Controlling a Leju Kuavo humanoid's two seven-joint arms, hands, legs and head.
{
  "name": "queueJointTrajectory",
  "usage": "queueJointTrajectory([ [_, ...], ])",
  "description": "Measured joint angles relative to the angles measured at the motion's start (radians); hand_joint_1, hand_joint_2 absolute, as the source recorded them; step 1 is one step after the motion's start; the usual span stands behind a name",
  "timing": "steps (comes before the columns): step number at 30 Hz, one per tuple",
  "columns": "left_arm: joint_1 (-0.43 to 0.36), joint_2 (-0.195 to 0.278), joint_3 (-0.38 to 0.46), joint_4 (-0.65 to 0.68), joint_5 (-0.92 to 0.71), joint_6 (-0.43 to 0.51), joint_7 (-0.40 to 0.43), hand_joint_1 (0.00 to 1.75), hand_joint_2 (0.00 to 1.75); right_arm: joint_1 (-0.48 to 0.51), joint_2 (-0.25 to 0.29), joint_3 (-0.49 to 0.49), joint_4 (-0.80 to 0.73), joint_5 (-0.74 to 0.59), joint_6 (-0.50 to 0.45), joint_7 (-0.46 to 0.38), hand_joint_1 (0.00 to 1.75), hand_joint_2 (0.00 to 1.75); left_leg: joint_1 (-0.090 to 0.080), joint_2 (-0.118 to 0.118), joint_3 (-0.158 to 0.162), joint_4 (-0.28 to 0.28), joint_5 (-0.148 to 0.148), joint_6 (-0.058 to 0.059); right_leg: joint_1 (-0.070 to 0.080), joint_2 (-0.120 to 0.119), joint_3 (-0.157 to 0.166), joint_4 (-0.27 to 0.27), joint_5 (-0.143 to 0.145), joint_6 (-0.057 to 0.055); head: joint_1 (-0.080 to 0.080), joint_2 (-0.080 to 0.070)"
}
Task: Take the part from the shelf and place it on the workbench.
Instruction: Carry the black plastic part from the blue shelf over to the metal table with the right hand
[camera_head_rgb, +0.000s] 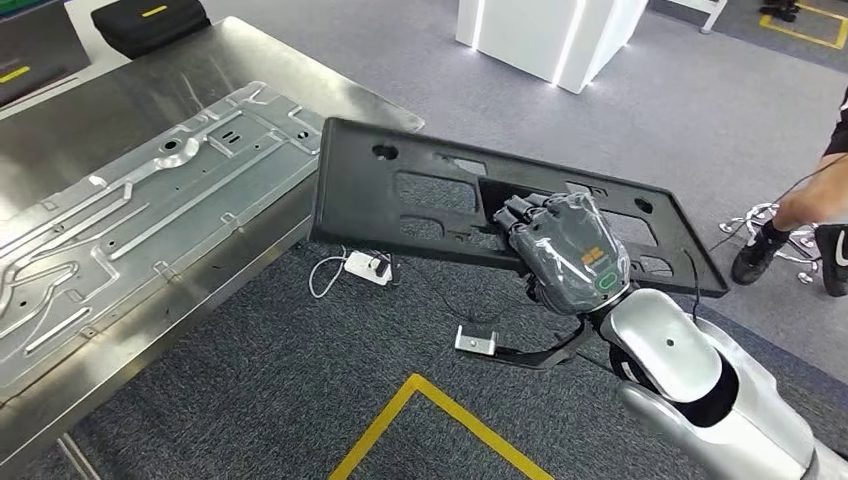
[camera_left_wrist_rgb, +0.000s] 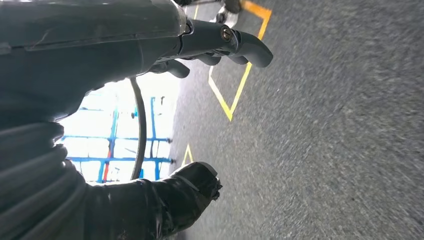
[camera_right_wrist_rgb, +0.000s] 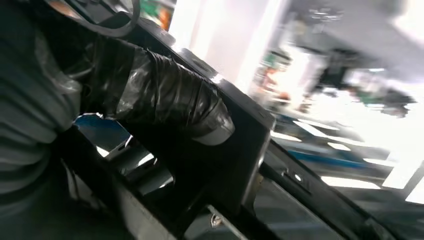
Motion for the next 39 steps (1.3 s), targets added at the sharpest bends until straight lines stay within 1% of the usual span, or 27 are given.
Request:
queueJointTrajectory([
  [1,0.000,0.003,0.000,0.000,0.000,-0.002,0.000,0.00,1.75,-0.026,-0.019,0.015,0.003,-0.003,0.018,-0.015,1.75,1.75,0.000,-0.015,0.000,0.002,0.001,-0.001,-0.002,0.008,0.026,-0.056,0.040,-0.002,0.000,0.000],
  [3,-0.001,0.008,0.000,0.000,0.000,-0.007,0.001,0.00,1.75,-0.082,-0.056,0.044,0.010,-0.017,0.050,-0.041,1.75,1.75,0.001,-0.041,-0.003,0.005,0.004,-0.007,-0.005,0.056,0.083,-0.183,0.101,-0.010,0.000,0.000],
  [5,-0.001,0.011,0.000,0.000,0.000,-0.010,-0.004,0.00,1.75,-0.128,-0.082,0.073,0.016,-0.038,0.083,-0.060,1.75,1.75,0.003,-0.064,-0.013,0.006,0.010,-0.017,-0.005,0.090,0.107,-0.243,0.112,-0.014,0.000,0.000],
  [7,0.003,0.014,0.000,0.000,0.000,-0.011,-0.013,0.00,1.75,-0.172,-0.104,0.115,0.020,-0.066,0.114,-0.078,1.75,1.75,0.007,-0.089,-0.023,0.002,0.020,-0.032,-0.001,0.073,0.107,-0.250,0.112,-0.018,0.001,0.000],
  [8,0.006,0.014,0.000,0.000,0.000,-0.012,-0.018,0.00,1.75,-0.194,-0.111,0.138,0.022,-0.081,0.126,-0.086,1.75,1.75,0.008,-0.091,-0.027,0.002,0.021,-0.039,-0.002,0.059,0.108,-0.254,0.115,-0.023,0.000,0.000],
  [9,0.009,0.015,0.000,0.000,0.000,-0.012,-0.022,0.00,1.75,-0.216,-0.118,0.162,0.023,-0.096,0.137,-0.093,1.75,1.75,0.005,-0.074,-0.033,0.012,0.013,-0.043,-0.004,0.045,0.110,-0.260,0.120,-0.029,-0.001,0.000],
  [10,0.010,0.016,0.000,0.000,0.000,-0.012,-0.024,0.00,1.75,-0.236,-0.125,0.183,0.024,-0.108,0.143,-0.098,1.75,1.75,0.002,-0.045,-0.046,0.037,-0.005,-0.047,-0.006,0.030,0.111,-0.267,0.124,-0.035,-0.003,0.000],
  [12,0.006,0.019,0.000,0.000,0.000,-0.013,-0.028,0.00,1.75,-0.268,-0.142,0.220,0.026,-0.125,0.149,-0.104,1.75,1.75,-0.002,0.024,-0.095,0.145,-0.068,-0.050,-0.004,0.000,0.111,-0.272,0.128,-0.043,-0.006,0.000],
  [14,0.004,0.021,0.000,0.000,0.000,-0.013,-0.030,0.00,1.75,-0.291,-0.155,0.254,0.029,-0.135,0.155,-0.105,1.75,1.75,-0.001,0.048,-0.141,0.256,-0.111,-0.053,0.000,-0.034,0.109,-0.269,0.128,-0.045,-0.006,0.000],
  [15,0.006,0.021,0.000,0.000,0.000,-0.013,-0.030,0.00,1.75,-0.301,-0.158,0.270,0.031,-0.140,0.158,-0.105,1.75,1.75,-0.001,0.051,-0.140,0.267,-0.107,-0.054,0.001,-0.050,0.108,-0.267,0.126,-0.046,-0.006,0.000],
  [16,0.008,0.021,0.000,0.000,0.000,-0.014,-0.029,0.00,1.75,-0.310,-0.160,0.286,0.033,-0.144,0.160,-0.105,1.75,1.75,-0.001,0.056,-0.123,0.243,-0.088,-0.053,0.002,-0.064,0.108,-0.265,0.124,-0.046,-0.006,0.000],
  [17,0.009,0.021,0.000,0.000,0.000,-0.014,-0.029,0.00,1.75,-0.319,-0.161,0.300,0.033,-0.148,0.161,-0.104,1.75,1.75,-0.002,0.067,-0.086,0.182,-0.057,-0.051,0.003,-0.077,0.108,-0.262,0.122,-0.045,-0.006,0.000],
  [19,0.008,0.022,0.000,0.000,0.000,-0.013,-0.030,0.00,1.75,-0.334,-0.162,0.321,0.034,-0.155,0.160,-0.101,1.75,1.75,-0.011,0.113,-0.016,0.057,-0.019,-0.038,0.008,-0.101,0.109,-0.256,0.115,-0.038,-0.005,0.000],
  [21,0.007,0.022,0.000,0.000,0.000,-0.012,-0.032,0.00,1.75,-0.346,-0.163,0.339,0.035,-0.158,0.156,-0.100,1.75,1.75,-0.019,0.130,0.005,0.008,-0.013,-0.024,0.016,-0.123,0.110,-0.254,0.111,-0.030,-0.004,0.000],
  [23,0.011,0.022,0.000,0.000,0.000,-0.012,-0.032,0.00,1.75,-0.352,-0.163,0.356,0.039,-0.159,0.148,-0.100,1.75,1.75,-0.016,0.103,0.003,0.004,-0.007,-0.015,0.018,-0.141,0.113,-0.255,0.108,-0.022,-0.004,0.000],
  [24,0.013,0.021,0.000,0.000,0.000,-0.012,-0.032,0.00,1.75,-0.353,-0.163,0.364,0.042,-0.159,0.143,-0.100,1.75,1.75,-0.013,0.091,0.003,0.000,-0.003,-0.010,0.016,-0.131,0.113,-0.250,0.101,-0.017,-0.004,0.000],
  [26,0.011,0.021,0.000,0.000,0.000,-0.011,-0.031,0.00,1.75,-0.357,-0.164,0.376,0.048,-0.159,0.133,-0.100,1.75,1.75,-0.008,0.070,0.004,-0.007,0.004,-0.001,0.007,-0.070,0.087,-0.183,0.055,-0.007,-0.003,0.000],
  [27,0.009,0.021,0.000,0.000,0.000,-0.010,-0.029,0.00,1.75,-0.357,-0.164,0.381,0.051,-0.159,0.130,-0.100,1.75,1.75,-0.007,0.059,0.003,-0.008,0.005,0.002,0.004,-0.036,0.059,-0.122,0.022,-0.004,-0.003,0.000],
  [28,0.007,0.020,0.000,0.000,0.000,-0.010,-0.027,0.00,1.75,-0.357,-0.165,0.387,0.055,-0.159,0.128,-0.100,1.75,1.75,-0.007,0.047,0.001,-0.007,0.007,0.004,0.003,-0.014,0.026,-0.050,-0.011,-0.002,-0.003,0.000],
  [29,0.006,0.020,0.000,0.000,0.000,-0.009,-0.023,0.00,1.75,-0.356,-0.166,0.393,0.058,-0.159,0.128,-0.100,1.75,1.75,-0.007,0.033,-0.002,-0.006,0.008,0.005,0.002,-0.006,-0.003,0.006,-0.028,0.000,-0.003,0.000],
  [30,0.007,0.019,0.000,0.000,0.000,-0.009,-0.020,0.00,1.75,-0.356,-0.166,0.399,0.062,-0.160,0.128,-0.100,1.75,1.75,-0.007,0.020,-0.003,-0.005,0.009,0.006,0.002,-0.003,-0.017,0.031,-0.027,0.000,-0.003,0.000],
  [31,0.008,0.019,0.000,0.000,0.000,-0.009,-0.017,0.00,1.75,-0.357,-0.166,0.403,0.064,-0.161,0.128,-0.100,1.75,1.75,-0.007,0.005,-0.004,-0.003,0.010,0.006,0.000,0.000,-0.012,0.018,-0.006,0.000,-0.003,0.000],
  [32,0.009,0.018,0.000,0.000,0.000,-0.010,-0.016,0.00,1.75,-0.358,-0.166,0.406,0.066,-0.164,0.128,-0.100,1.75,1.75,-0.007,-0.009,-0.004,-0.001,0.010,0.005,-0.001,0.005,0.012,-0.034,0.031,-0.002,-0.003,0.000],
  [34,0.008,0.017,0.000,0.000,0.000,-0.010,-0.015,0.00,1.75,-0.365,-0.167,0.408,0.067,-0.170,0.128,-0.100,1.75,1.75,-0.008,-0.035,-0.007,0.004,0.012,0.000,-0.005,0.046,0.072,-0.169,0.096,-0.008,-0.003,0.000],
  [36,0.006,0.016,0.000,0.000,0.000,-0.011,-0.011,0.00,1.75,-0.371,-0.168,0.409,0.069,-0.178,0.130,-0.100,1.75,1.75,-0.006,-0.059,-0.018,0.007,0.017,-0.012,-0.005,0.077,0.099,-0.235,0.112,-0.012,-0.003,0.000],
  [38,0.008,0.015,0.000,0.000,0.000,-0.010,-0.005,0.00,1.75,-0.373,-0.168,0.409,0.072,-0.186,0.131,-0.101,1.75,1.75,-0.003,-0.082,-0.028,0.005,0.025,-0.027,-0.003,0.061,0.102,-0.243,0.112,-0.018,-0.003,0.000],
  [39,0.010,0.015,0.000,0.000,0.000,-0.010,-0.002,0.00,1.75,-0.374,-0.168,0.409,0.073,-0.189,0.131,-0.102,1.75,1.75,-0.003,-0.073,-0.033,0.009,0.023,-0.032,-0.004,0.048,0.104,-0.248,0.116,-0.024,-0.003,0.000],
])
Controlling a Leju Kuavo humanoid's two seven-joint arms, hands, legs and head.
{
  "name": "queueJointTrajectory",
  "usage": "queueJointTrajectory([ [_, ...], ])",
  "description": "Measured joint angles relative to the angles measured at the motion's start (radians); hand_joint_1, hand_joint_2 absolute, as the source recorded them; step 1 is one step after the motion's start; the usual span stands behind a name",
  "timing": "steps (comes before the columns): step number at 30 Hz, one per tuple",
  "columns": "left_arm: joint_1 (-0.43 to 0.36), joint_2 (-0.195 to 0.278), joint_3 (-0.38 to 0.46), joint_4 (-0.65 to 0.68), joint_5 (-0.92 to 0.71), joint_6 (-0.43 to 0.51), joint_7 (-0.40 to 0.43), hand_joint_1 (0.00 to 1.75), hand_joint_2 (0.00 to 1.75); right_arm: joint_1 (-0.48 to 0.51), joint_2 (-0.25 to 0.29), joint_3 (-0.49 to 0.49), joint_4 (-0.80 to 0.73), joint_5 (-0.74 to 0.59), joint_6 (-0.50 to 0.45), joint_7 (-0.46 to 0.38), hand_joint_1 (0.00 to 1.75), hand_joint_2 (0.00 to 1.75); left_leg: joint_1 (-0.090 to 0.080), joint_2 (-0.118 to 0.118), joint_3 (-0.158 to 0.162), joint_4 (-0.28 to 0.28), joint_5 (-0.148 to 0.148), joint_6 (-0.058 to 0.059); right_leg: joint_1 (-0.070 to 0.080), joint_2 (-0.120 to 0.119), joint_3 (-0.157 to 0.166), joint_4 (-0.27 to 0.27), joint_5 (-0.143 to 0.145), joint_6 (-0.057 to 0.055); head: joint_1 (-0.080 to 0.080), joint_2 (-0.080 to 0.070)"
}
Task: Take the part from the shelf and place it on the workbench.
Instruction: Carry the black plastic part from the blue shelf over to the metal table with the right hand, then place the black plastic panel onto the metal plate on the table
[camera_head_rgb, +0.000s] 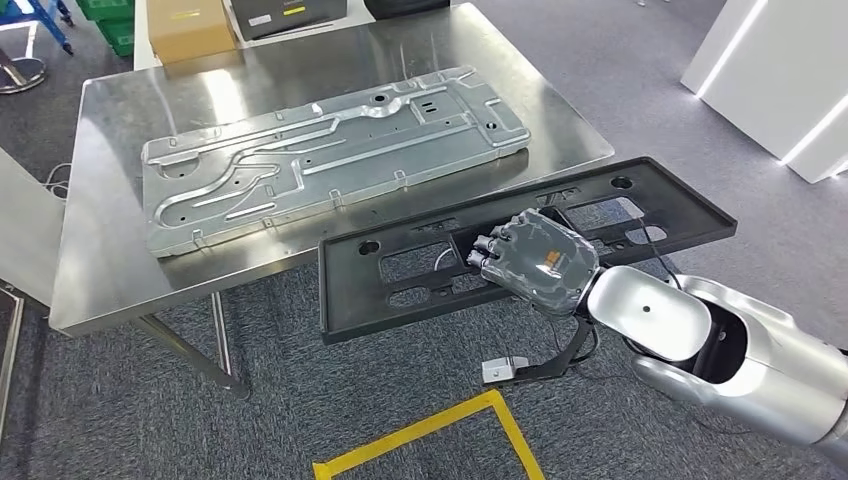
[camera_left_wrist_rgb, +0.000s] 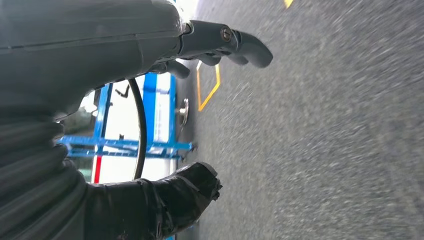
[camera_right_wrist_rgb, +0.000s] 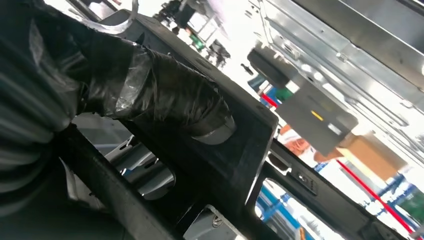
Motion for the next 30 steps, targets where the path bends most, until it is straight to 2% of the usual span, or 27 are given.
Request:
queueJointTrajectory([
  [1,0.001,0.000,0.000,0.000,0.000,0.000,0.002,0.00,1.75,-0.002,0.000,0.000,0.001,-0.002,-0.001,-0.002,1.75,1.75,-0.002,0.024,-0.009,0.015,-0.011,-0.004,-0.001,-0.014,0.003,-0.005,0.004,-0.007,-0.001,0.000],
  [3,-0.003,0.000,0.000,0.000,0.000,0.000,0.003,0.00,1.75,-0.005,0.000,0.000,0.003,-0.005,-0.003,-0.006,1.75,1.75,-0.005,0.092,-0.052,0.108,-0.066,-0.010,-0.001,-0.045,0.005,-0.012,0.009,-0.018,-0.004,0.000],
  [4,-0.006,0.000,0.000,0.000,0.000,-0.001,0.003,0.00,1.75,-0.006,0.000,0.001,0.004,-0.005,-0.002,-0.007,1.75,1.75,-0.004,0.111,-0.082,0.175,-0.099,-0.013,0.000,-0.060,0.004,-0.011,0.009,-0.020,-0.004,0.000],
  [5,-0.007,-0.001,0.000,0.000,0.000,-0.001,0.003,0.00,1.75,-0.006,0.000,0.003,0.004,-0.006,-0.001,-0.007,1.75,1.75,-0.002,0.120,-0.109,0.235,-0.123,-0.016,0.001,-0.076,0.003,-0.011,0.009,-0.021,-0.004,0.000],
  [6,-0.007,-0.001,0.000,0.000,0.000,-0.002,0.004,0.00,1.75,-0.006,0.001,0.006,0.005,-0.008,0.001,-0.006,1.75,1.75,-0.001,0.123,-0.121,0.267,-0.129,-0.018,0.002,-0.091,0.002,-0.011,0.009,-0.021,-0.004,0.000],
  [7,-0.006,-0.001,0.000,0.000,0.000,-0.002,0.006,0.00,1.75,-0.007,0.002,0.010,0.006,-0.009,0.002,-0.005,1.75,1.75,0.000,0.126,-0.113,0.260,-0.118,-0.019,0.003,-0.105,0.002,-0.011,0.008,-0.020,-0.004,0.000],
  [8,-0.006,-0.001,0.000,0.000,0.000,-0.002,0.008,0.00,1.75,-0.007,0.002,0.013,0.006,-0.010,0.002,-0.003,1.75,1.75,0.001,0.132,-0.085,0.215,-0.092,-0.018,0.003,-0.119,0.003,-0.010,0.007,-0.019,-0.004,0.000],
  [9,-0.006,-0.001,0.000,0.000,0.000,-0.002,0.011,0.00,1.75,-0.007,0.002,0.015,0.006,-0.012,0.001,-0.002,1.75,1.75,0.000,0.146,-0.043,0.144,-0.061,-0.015,0.004,-0.132,0.005,-0.010,0.005,-0.017,-0.004,0.000],
  [11,-0.008,0.000,0.000,0.000,0.000,-0.002,0.014,0.00,1.75,-0.010,0.003,0.016,0.007,-0.013,-0.002,-0.001,1.75,1.75,-0.009,0.178,0.022,0.027,-0.027,-0.004,0.009,-0.155,0.009,-0.009,0.000,-0.008,-0.004,0.000],
  [12,-0.008,-0.001,0.000,0.000,0.000,-0.002,0.015,0.00,1.75,-0.013,0.003,0.016,0.007,-0.013,-0.004,-0.001,1.75,1.75,-0.013,0.184,0.034,0.001,-0.022,0.002,0.012,-0.166,0.010,-0.008,-0.001,-0.004,-0.003,0.000],
  [14,-0.005,-0.001,0.000,0.000,0.000,-0.004,0.015,0.00,1.75,-0.016,0.007,0.017,0.008,-0.013,-0.004,0.002,1.75,1.75,-0.015,0.166,0.032,-0.007,-0.020,0.013,0.015,-0.185,0.014,-0.011,-0.003,0.006,-0.002,0.000],
  [15,-0.002,-0.001,0.000,0.000,0.000,-0.004,0.015,0.00,1.75,-0.016,0.010,0.017,0.008,-0.012,-0.004,0.006,1.75,1.75,-0.013,0.156,0.033,-0.011,-0.017,0.018,0.013,-0.180,0.017,-0.010,-0.007,0.012,-0.002,0.000],
  [17,-0.003,-0.001,0.000,0.000,0.000,-0.005,0.017,0.00,1.75,-0.016,0.014,0.017,0.008,-0.009,-0.012,0.024,1.75,1.75,-0.008,0.140,0.037,-0.021,-0.010,0.031,0.006,-0.128,0.002,0.031,-0.040,0.022,-0.002,0.000],
  [18,-0.005,-0.002,0.000,0.000,0.000,-0.005,0.018,0.00,1.75,-0.012,0.014,0.016,0.009,-0.006,-0.020,0.038,1.75,1.75,-0.006,0.133,0.037,-0.023,-0.007,0.035,0.003,-0.092,-0.021,0.082,-0.070,0.025,-0.002,0.000],
  [19,-0.007,-0.003,0.000,0.000,0.000,-0.005,0.018,0.00,1.75,-0.003,0.014,0.015,0.010,-0.002,-0.032,0.054,1.75,1.75,-0.007,0.127,0.036,-0.023,-0.006,0.039,0.002,-0.067,-0.054,0.149,-0.103,0.026,-0.001,0.000],
  [20,-0.008,-0.004,0.000,0.000,0.000,-0.005,0.018,0.00,1.75,0.008,0.014,0.013,0.011,0.002,-0.044,0.068,1.75,1.75,-0.007,0.120,0.035,-0.023,-0.005,0.041,0.002,-0.055,-0.087,0.214,-0.127,0.028,-0.001,0.000],
  [21,-0.007,-0.006,0.000,0.000,0.000,-0.005,0.017,0.00,1.75,0.021,0.014,0.010,0.012,0.006,-0.052,0.079,1.75,1.75,-0.007,0.112,0.034,-0.021,-0.005,0.041,0.002,-0.050,-0.112,0.258,-0.136,0.029,-0.001,0.000],
  [22,-0.006,-0.007,0.000,0.000,0.000,-0.004,0.017,0.00,1.75,0.031,0.014,0.006,0.013,0.010,-0.057,0.085,1.75,1.75,-0.008,0.106,0.033,-0.019,-0.005,0.041,0.002,-0.049,-0.120,0.265,-0.123,0.029,-0.001,0.000],
  [23,-0.004,-0.008,0.000,0.000,0.000,-0.004,0.017,0.00,1.75,0.038,0.014,0.001,0.013,0.012,-0.059,0.088,1.75,1.75,-0.008,0.100,0.033,-0.017,-0.006,0.040,0.002,-0.049,-0.107,0.230,-0.092,0.027,-0.001,0.000],
  [24,-0.004,-0.009,0.000,0.000,0.000,-0.003,0.016,0.00,1.75,0.041,0.014,-0.004,0.013,0.014,-0.059,0.089,1.75,1.75,-0.008,0.095,0.033,-0.013,-0.007,0.039,0.002,-0.048,-0.079,0.166,-0.052,0.024,-0.001,0.000],
  [26,-0.004,-0.011,0.000,0.000,0.000,-0.002,0.015,0.00,1.75,0.043,0.014,-0.016,0.013,0.022,-0.058,0.096,1.75,1.75,-0.010,0.088,0.030,-0.007,-0.010,0.033,0.005,-0.044,-0.026,0.043,0.001,0.016,-0.002,0.000],
  [27,-0.004,-0.012,0.000,0.000,0.000,-0.002,0.015,0.00,1.75,0.047,0.014,-0.024,0.012,0.031,-0.056,0.106,1.75,1.75,-0.011,0.086,0.028,-0.005,-0.010,0.030,0.007,-0.042,-0.013,0.012,0.010,0.013,-0.002,0.000],
  [30,-0.002,-0.015,0.000,0.000,0.000,0.001,0.019,0.00,1.75,0.070,0.014,-0.063,0.013,0.074,-0.049,0.141,1.75,1.75,-0.013,0.085,0.024,-0.001,-0.015,0.034,0.010,-0.041,-0.013,-0.003,0.014,0.013,-0.002,0.000],
])
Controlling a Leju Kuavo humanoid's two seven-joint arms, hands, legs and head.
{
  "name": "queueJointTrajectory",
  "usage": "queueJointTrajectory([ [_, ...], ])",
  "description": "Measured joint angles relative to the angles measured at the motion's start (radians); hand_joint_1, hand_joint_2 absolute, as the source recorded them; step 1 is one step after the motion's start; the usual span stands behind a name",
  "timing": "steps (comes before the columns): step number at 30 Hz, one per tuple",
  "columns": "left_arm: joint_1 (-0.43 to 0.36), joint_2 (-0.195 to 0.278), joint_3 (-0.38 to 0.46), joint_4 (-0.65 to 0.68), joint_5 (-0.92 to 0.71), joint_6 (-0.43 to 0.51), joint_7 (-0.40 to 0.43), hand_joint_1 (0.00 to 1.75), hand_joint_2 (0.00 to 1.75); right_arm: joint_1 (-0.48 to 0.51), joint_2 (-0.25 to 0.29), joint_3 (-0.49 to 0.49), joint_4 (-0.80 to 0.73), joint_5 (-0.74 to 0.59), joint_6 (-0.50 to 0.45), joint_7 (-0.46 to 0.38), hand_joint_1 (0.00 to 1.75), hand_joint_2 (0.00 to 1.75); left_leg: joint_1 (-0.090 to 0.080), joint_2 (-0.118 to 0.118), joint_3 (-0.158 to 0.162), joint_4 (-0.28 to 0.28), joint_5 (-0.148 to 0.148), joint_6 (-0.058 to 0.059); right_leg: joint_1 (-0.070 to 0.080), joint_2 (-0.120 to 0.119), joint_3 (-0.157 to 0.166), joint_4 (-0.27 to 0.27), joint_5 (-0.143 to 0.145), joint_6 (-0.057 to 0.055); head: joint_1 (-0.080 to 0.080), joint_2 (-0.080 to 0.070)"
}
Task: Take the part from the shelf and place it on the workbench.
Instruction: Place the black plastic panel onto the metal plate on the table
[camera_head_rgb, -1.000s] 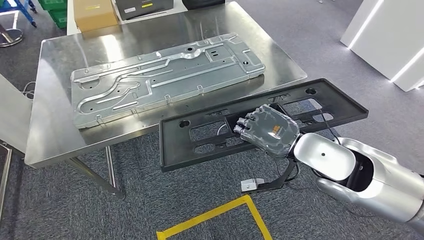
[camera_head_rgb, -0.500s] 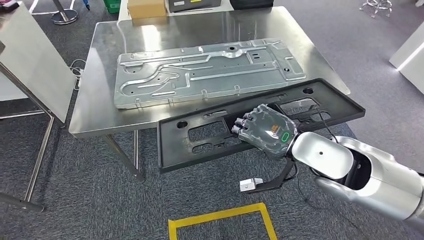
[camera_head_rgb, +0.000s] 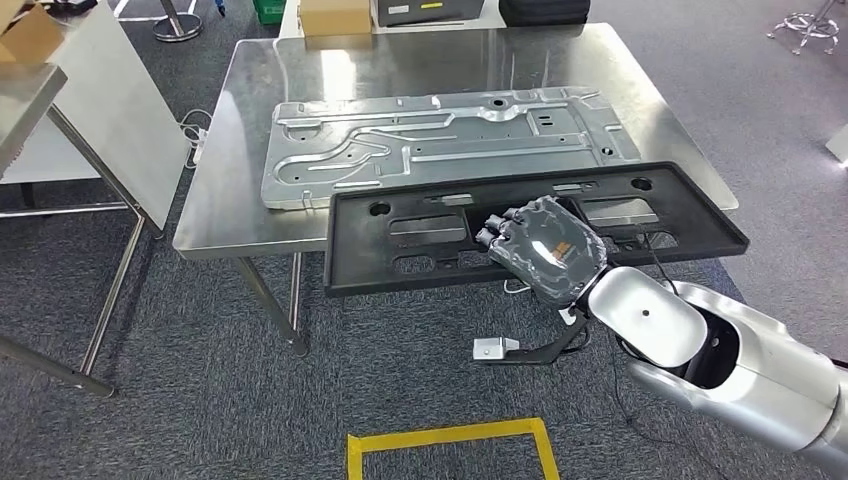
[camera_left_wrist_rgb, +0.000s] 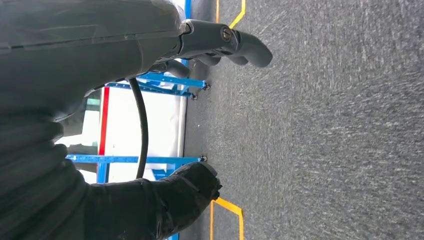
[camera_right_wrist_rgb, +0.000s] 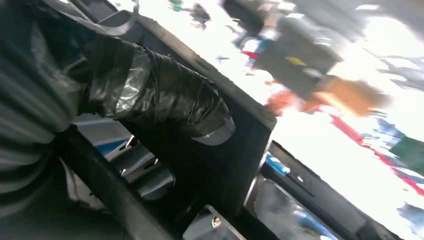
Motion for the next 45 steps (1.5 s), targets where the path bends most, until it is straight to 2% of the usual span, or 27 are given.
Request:
queueJointTrajectory([
  [2,0.000,-0.002,0.000,0.000,0.000,0.000,0.003,0.00,1.75,0.017,0.000,-0.040,0.003,0.019,-0.004,-0.005,1.75,1.75,0.002,0.001,0.000,-0.002,0.003,0.000,0.002,0.001,-0.001,-0.001,0.002,-0.002,0.000,0.000],
  [6,-0.001,-0.002,0.000,0.000,0.000,-0.002,0.007,0.00,1.75,0.046,-0.001,-0.098,0.007,0.036,-0.008,-0.036,1.75,1.75,0.004,0.001,0.001,-0.008,0.009,-0.011,0.004,0.001,-0.003,0.000,0.004,-0.007,0.000,0.000],
  [13,-0.002,-0.003,0.000,0.000,0.000,-0.005,0.000,0.00,1.75,0.068,0.003,-0.144,0.006,0.041,0.021,-0.051,1.75,1.75,0.004,0.001,0.001,-0.011,0.010,-0.015,0.004,0.001,-0.004,0.001,0.004,-0.010,0.000,0.000],
  [38,-0.006,-0.004,0.000,0.000,0.000,-0.013,-0.009,0.00,1.75,0.069,0.027,-0.166,0.004,0.034,0.048,-0.069,1.75,1.75,0.001,0.001,0.000,-0.009,0.010,-0.016,0.001,-0.001,-0.004,0.001,0.004,-0.009,0.000,0.000],
  [42,-0.007,-0.003,0.000,0.000,0.000,-0.012,-0.006,0.00,1.75,0.070,0.030,-0.166,0.004,0.032,0.048,-0.069,1.75,1.75,-0.004,0.001,-0.004,-0.001,0.005,-0.005,-0.006,0.000,-0.004,-0.003,0.006,-0.001,0.000,0.000],
  [45,-0.008,-0.003,0.000,0.000,0.000,-0.012,-0.005,0.00,1.75,0.071,0.035,-0.166,0.005,0.030,0.049,-0.069,1.75,1.75,0.000,0.002,0.006,-0.020,0.011,0.005,-0.004,-0.002,0.001,-0.007,0.005,0.006,0.000,0.000],
])
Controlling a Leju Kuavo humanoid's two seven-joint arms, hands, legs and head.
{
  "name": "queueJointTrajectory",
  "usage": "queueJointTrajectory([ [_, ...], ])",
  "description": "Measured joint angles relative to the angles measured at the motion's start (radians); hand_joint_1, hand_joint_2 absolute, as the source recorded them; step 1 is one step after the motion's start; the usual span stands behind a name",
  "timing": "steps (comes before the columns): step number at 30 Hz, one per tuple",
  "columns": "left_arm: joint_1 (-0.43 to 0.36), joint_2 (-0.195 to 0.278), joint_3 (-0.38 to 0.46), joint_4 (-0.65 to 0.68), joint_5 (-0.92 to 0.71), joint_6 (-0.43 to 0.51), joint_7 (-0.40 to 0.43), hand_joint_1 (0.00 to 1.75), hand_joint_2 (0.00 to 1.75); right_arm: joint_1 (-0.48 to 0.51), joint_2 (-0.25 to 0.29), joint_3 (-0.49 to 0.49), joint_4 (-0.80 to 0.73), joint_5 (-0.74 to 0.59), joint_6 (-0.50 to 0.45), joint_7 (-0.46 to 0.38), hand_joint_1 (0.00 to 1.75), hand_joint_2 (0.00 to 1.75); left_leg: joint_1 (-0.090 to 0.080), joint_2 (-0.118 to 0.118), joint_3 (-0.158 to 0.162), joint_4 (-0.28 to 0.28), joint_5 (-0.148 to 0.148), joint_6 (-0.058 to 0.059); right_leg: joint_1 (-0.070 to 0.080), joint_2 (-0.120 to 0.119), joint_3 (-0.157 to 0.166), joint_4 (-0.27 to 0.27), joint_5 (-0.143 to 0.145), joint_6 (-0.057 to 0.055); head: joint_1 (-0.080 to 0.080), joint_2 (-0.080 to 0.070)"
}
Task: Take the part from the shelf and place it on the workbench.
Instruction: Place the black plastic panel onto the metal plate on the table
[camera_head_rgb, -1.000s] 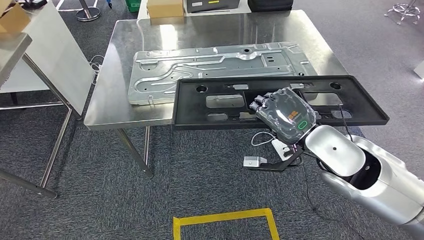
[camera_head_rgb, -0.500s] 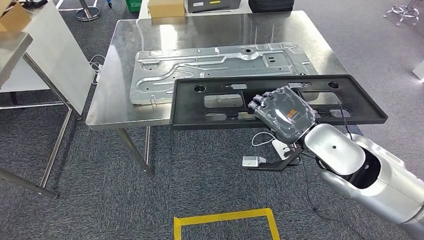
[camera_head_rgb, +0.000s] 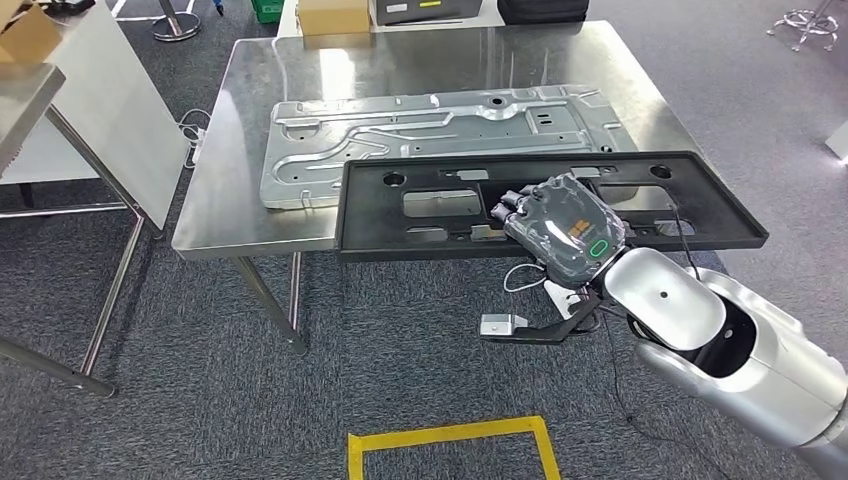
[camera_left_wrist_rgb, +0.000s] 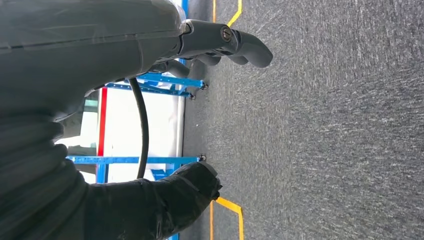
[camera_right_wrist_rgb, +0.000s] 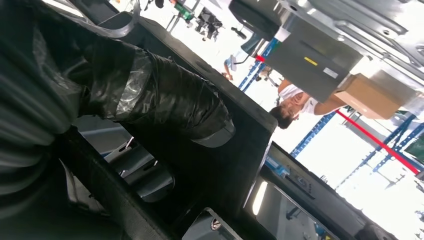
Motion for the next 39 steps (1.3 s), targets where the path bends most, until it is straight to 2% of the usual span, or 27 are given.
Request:
queueJointTrajectory([
  [2,0.000,-0.001,0.000,0.000,0.000,0.000,0.000,0.00,1.75,-0.001,0.001,0.000,0.001,-0.001,0.000,0.000,1.75,1.75,0.007,0.002,0.014,-0.025,0.012,0.007,0.001,-0.002,-0.013,0.039,-0.030,0.004,0.001,0.000],
  [5,-0.001,-0.001,0.000,0.000,0.000,-0.001,-0.002,0.00,1.75,0.002,0.002,0.002,0.005,-0.004,0.005,-0.002,1.75,1.75,0.010,0.004,0.017,-0.033,0.016,0.009,-0.006,-0.003,-0.097,0.215,-0.123,0.012,0.002,0.000],
  [6,-0.001,-0.002,0.000,0.000,0.000,-0.002,-0.003,0.00,1.75,0.005,0.002,0.005,0.007,-0.006,0.009,-0.002,1.75,1.75,0.011,0.003,0.015,-0.031,0.015,0.008,-0.010,-0.003,-0.117,0.254,-0.133,0.016,0.002,0.000],
  [7,-0.001,-0.002,0.000,0.000,0.000,-0.002,-0.003,0.00,1.75,0.006,0.003,0.007,0.009,-0.007,0.012,-0.003,1.75,1.75,0.013,0.003,0.014,-0.027,0.013,0.005,-0.014,-0.004,-0.119,0.256,-0.122,0.020,0.002,0.000],
  [8,-0.001,-0.003,0.000,0.000,0.000,-0.002,-0.003,0.00,1.75,0.005,0.004,0.008,0.010,-0.009,0.014,-0.003,1.75,1.75,0.015,0.003,0.012,-0.021,0.010,0.000,-0.019,-0.004,-0.101,0.219,-0.094,0.024,0.001,0.000],
  [10,-0.001,-0.003,0.000,0.000,0.000,-0.002,-0.003,0.00,1.75,0.003,0.007,0.010,0.011,-0.012,0.015,-0.003,1.75,1.75,0.020,0.000,0.006,-0.001,-0.001,-0.015,-0.026,-0.001,-0.037,0.095,-0.035,0.032,0.002,0.000],
  [11,-0.001,-0.003,0.000,0.000,0.000,-0.002,-0.004,0.00,1.75,0.001,0.008,0.011,0.012,-0.013,0.015,-0.004,1.75,1.75,0.020,-0.001,0.003,0.010,-0.007,-0.024,-0.026,0.003,-0.015,0.051,-0.020,0.030,0.002,0.000],
  [12,-0.001,-0.003,0.000,0.000,0.000,-0.002,-0.005,0.00,1.75,0.000,0.009,0.013,0.012,-0.014,0.016,-0.004,1.75,1.75,0.019,-0.002,-0.001,0.018,-0.011,-0.031,-0.024,0.007,-0.005,0.030,-0.016,0.026,0.002,0.000],
  [15,0.000,-0.004,0.000,0.000,0.000,-0.003,-0.006,0.00,1.75,-0.002,0.013,0.017,0.013,-0.017,0.016,-0.007,1.75,1.75,0.021,-0.003,-0.005,0.022,-0.013,-0.047,-0.018,0.007,-0.010,0.031,-0.016,0.000,0.002,0.000],
  [17,-0.001,-0.004,0.000,0.000,0.000,-0.003,-0.007,0.00,1.75,-0.007,0.016,0.018,0.013,-0.019,0.016,-0.010,1.75,1.75,0.023,0.011,-0.021,0.057,-0.035,-0.054,-0.019,0.001,-0.008,0.028,-0.013,-0.015,0.002,0.000],
  [18,-0.002,-0.005,0.000,0.000,0.000,-0.003,-0.007,0.00,1.75,-0.009,0.018,0.019,0.013,-0.020,0.017,-0.011,1.75,1.75,0.023,0.021,-0.043,0.103,-0.061,-0.056,-0.019,-0.002,-0.007,0.027,-0.013,-0.021,0.002,0.000],
  [20,-0.004,-0.005,0.000,-0.001,0.000,-0.003,-0.010,0.00,1.75,-0.010,0.022,0.021,0.013,-0.023,0.022,-0.011,1.75,1.75,0.023,0.033,-0.108,0.237,-0.120,-0.058,-0.013,-0.008,-0.006,0.027,-0.015,-0.028,0.002,0.000],
  [21,-0.003,-0.005,0.000,-0.001,0.000,-0.004,-0.011,0.00,1.75,-0.010,0.023,0.023,0.013,-0.025,0.026,-0.011,1.75,1.75,0.022,0.035,-0.135,0.290,-0.136,-0.057,-0.010,-0.010,-0.005,0.027,-0.016,-0.030,0.002,0.000],
  [22,-0.003,-0.005,0.000,-0.001,0.000,-0.004,-0.012,0.00,1.75,-0.010,0.024,0.024,0.013,-0.027,0.030,-0.011,1.75,1.75,0.022,0.035,-0.148,0.313,-0.134,-0.055,-0.008,-0.012,-0.003,0.027,-0.018,-0.031,0.001,0.000],
  [23,-0.003,-0.006,0.000,-0.001,0.000,-0.004,-0.012,0.00,1.75,-0.010,0.025,0.026,0.013,-0.028,0.032,-0.011,1.75,1.75,0.021,0.036,-0.139,0.290,-0.111,-0.050,-0.005,-0.013,-0.001,0.027,-0.020,-0.032,0.001,0.000],
  [25,-0.003,-0.005,0.000,-0.001,0.000,-0.004,-0.014,0.00,1.75,-0.013,0.028,0.027,0.013,-0.031,0.033,-0.012,1.75,1.75,0.014,0.037,-0.073,0.154,-0.045,-0.033,-0.002,-0.015,0.007,0.026,-0.025,-0.032,0.002,0.000],
  [26,-0.004,-0.005,0.000,-0.001,0.000,-0.004,-0.015,0.00,1.75,-0.016,0.030,0.027,0.013,-0.032,0.033,-0.013,1.75,1.75,0.009,0.040,-0.039,0.089,-0.023,-0.024,0.000,-0.017,0.010,0.025,-0.028,-0.029,0.002,0.000],
  [27,-0.005,-0.005,0.000,-0.001,0.000,-0.005,-0.017,0.00,1.75,-0.018,0.032,0.027,0.013,-0.032,0.034,-0.013,1.75,1.75,0.005,0.042,-0.018,0.047,-0.015,-0.018,0.000,-0.018,0.012,0.024,-0.030,-0.025,0.002,0.000],
  [29,-0.004,-0.004,0.000,-0.001,0.000,-0.005,-0.018,0.00,1.75,-0.020,0.035,0.028,0.013,-0.032,0.035,-0.013,1.75,1.75,-0.001,0.043,-0.009,0.028,-0.017,-0.014,-0.001,-0.020,0.014,0.018,-0.030,-0.014,0.002,0.000],
  [31,-0.002,-0.003,0.000,-0.002,0.000,-0.005,-0.018,0.00,1.75,-0.022,0.038,0.029,0.013,-0.032,0.035,-0.013,1.75,1.75,0.003,0.041,0.000,0.012,-0.012,-0.009,-0.001,-0.020,0.019,0.016,-0.034,-0.001,0.002,0.000],
  [32,-0.002,-0.003,0.000,-0.002,0.000,-0.005,-0.018,0.00,1.75,-0.024,0.038,0.029,0.013,-0.032,0.036,-0.013,1.75,1.75,0.006,0.041,0.007,0.002,-0.010,-0.005,-0.001,-0.019,0.012,0.033,-0.046,0.003,0.002,0.000],
  [33,-0.003,-0.004,0.000,-0.002,0.000,-0.005,-0.018,0.00,1.75,-0.026,0.039,0.029,0.013,-0.032,0.036,-0.013,1.75,1.75,0.009,0.041,0.014,-0.006,-0.008,-0.001,-0.001,-0.016,-0.006,0.070,-0.066,0.006,0.003,0.000],
  [34,-0.004,-0.005,0.000,-0.002,0.000,-0.005,-0.018,0.00,1.75,-0.027,0.039,0.029,0.013,-0.032,0.037,-0.013,1.75,1.75,0.008,0.040,0.018,-0.009,-0.009,0.002,-0.002,-0.013,-0.036,0.127,-0.092,0.008,0.003,0.000],
  [36,-0.005,-0.005,0.001,-0.002,0.000,-0.005,-0.016,0.00,1.75,-0.027,0.039,0.033,0.015,-0.032,0.039,-0.013,1.75,1.75,0.006,0.039,0.021,-0.007,-0.015,0.007,-0.002,-0.009,-0.112,0.252,-0.135,0.012,0.003,0.000],
  [37,-0.005,-0.006,0.001,-0.002,0.000,-0.005,-0.014,0.00,1.75,-0.026,0.039,0.035,0.016,-0.032,0.040,-0.013,1.75,1.75,0.005,0.038,0.023,-0.005,-0.019,0.008,-0.003,-0.009,-0.138,0.285,-0.133,0.014,0.003,0.000],
  [38,-0.004,-0.006,0.002,-0.002,0.000,-0.005,-0.012,0.00,1.75,-0.025,0.039,0.037,0.017,-0.033,0.040,-0.013,1.75,1.75,0.005,0.037,0.025,-0.002,-0.024,0.007,-0.003,-0.009,-0.146,0.282,-0.112,0.014,0.003,0.000],
  [39,-0.005,-0.006,0.003,-0.002,0.000,-0.005,-0.011,0.00,1.75,-0.025,0.040,0.039,0.019,-0.033,0.040,-0.013,1.75,1.75,0.005,0.035,0.029,0.002,-0.029,0.006,-0.003,-0.009,-0.135,0.242,-0.075,0.014,0.003,0.000],
])
